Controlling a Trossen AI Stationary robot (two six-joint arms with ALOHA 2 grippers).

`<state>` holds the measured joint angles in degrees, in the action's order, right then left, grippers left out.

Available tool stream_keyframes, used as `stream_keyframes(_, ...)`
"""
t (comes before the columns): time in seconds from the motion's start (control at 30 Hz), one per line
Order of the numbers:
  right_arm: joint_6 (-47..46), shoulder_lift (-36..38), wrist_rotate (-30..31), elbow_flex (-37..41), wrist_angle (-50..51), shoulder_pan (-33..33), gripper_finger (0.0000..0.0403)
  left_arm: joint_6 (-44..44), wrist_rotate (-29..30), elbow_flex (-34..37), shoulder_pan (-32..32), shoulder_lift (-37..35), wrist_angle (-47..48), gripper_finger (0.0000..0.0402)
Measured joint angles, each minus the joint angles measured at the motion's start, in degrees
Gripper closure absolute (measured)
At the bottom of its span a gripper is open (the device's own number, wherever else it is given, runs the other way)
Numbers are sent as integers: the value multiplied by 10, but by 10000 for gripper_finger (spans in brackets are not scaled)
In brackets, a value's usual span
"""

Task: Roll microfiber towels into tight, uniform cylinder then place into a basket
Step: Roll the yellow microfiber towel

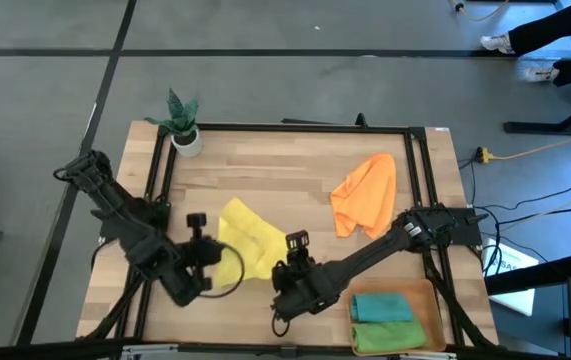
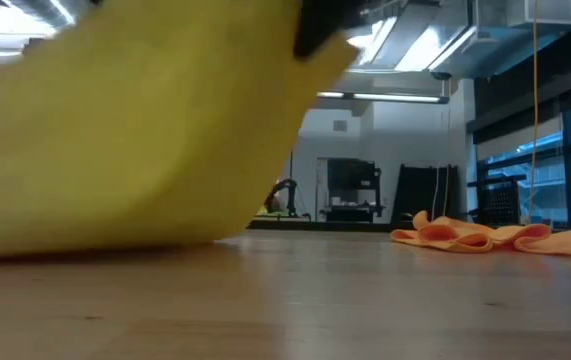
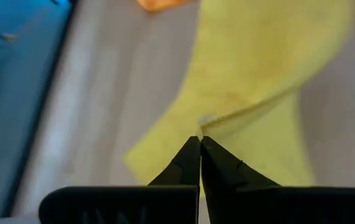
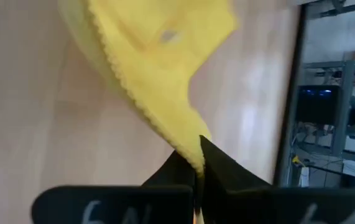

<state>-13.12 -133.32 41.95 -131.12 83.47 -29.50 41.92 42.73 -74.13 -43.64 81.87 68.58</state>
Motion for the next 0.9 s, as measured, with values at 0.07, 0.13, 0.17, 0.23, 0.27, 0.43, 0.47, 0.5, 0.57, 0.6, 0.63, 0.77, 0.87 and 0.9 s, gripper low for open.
stream_keyframes(0.07, -2, 3, 5, -41, 39, 4, 399, -16, 29, -2, 20, -4, 1, 401)
stream_keyframes(0.13, 3, 35, 20, -15, 35, 9, 399, -26, 54, -16, 36, -7, 8, 401)
stream_keyframes(0.17, 7, 49, 23, -4, 39, 15, 399, -34, 65, -27, 43, -9, 12, 401)
stream_keyframes(0.23, -18, 75, 22, 3, 57, 24, 399, -57, 81, -58, 54, -10, 27, 401)
stream_keyframes(0.27, -32, 87, 23, 4, 66, 30, 399, -71, 89, -74, 59, -10, 32, 401)
stream_keyframes(0.43, -35, 149, 29, 4, 60, 54, 399, -123, 101, -150, 94, -12, 54, 401)
stream_keyframes(0.47, -39, 161, 33, 4, 60, 59, 399, -124, 104, -159, 103, -12, 60, 401)
stream_keyframes(0.5, -48, 171, 38, 4, 61, 64, 399, -124, 105, -166, 113, -12, 68, 401)
stream_keyframes(0.57, -58, 189, 38, 4, 62, 78, 399, -128, 71, -177, 138, -12, 89, 401)
stream_keyframes(0.6, -59, 197, 35, 4, 62, 85, 400, -130, 37, -179, 152, -12, 108, 401)
stream_keyframes(0.63, -59, 203, 30, 4, 63, 92, 400, -130, 12, -178, 166, -12, 123, 401)
stream_keyframes(0.77, -52, 215, -39, 4, 63, 124, 400, -113, 54, -159, 209, -12, 138, 401)
stream_keyframes(0.87, -34, 215, -45, 4, 63, 144, 400, -158, -3, -159, 233, -11, 146, 401)
stream_keyframes(0.9, -29, 215, -42, 4, 63, 150, 399, -165, 0, -158, 240, -8, 142, 401)
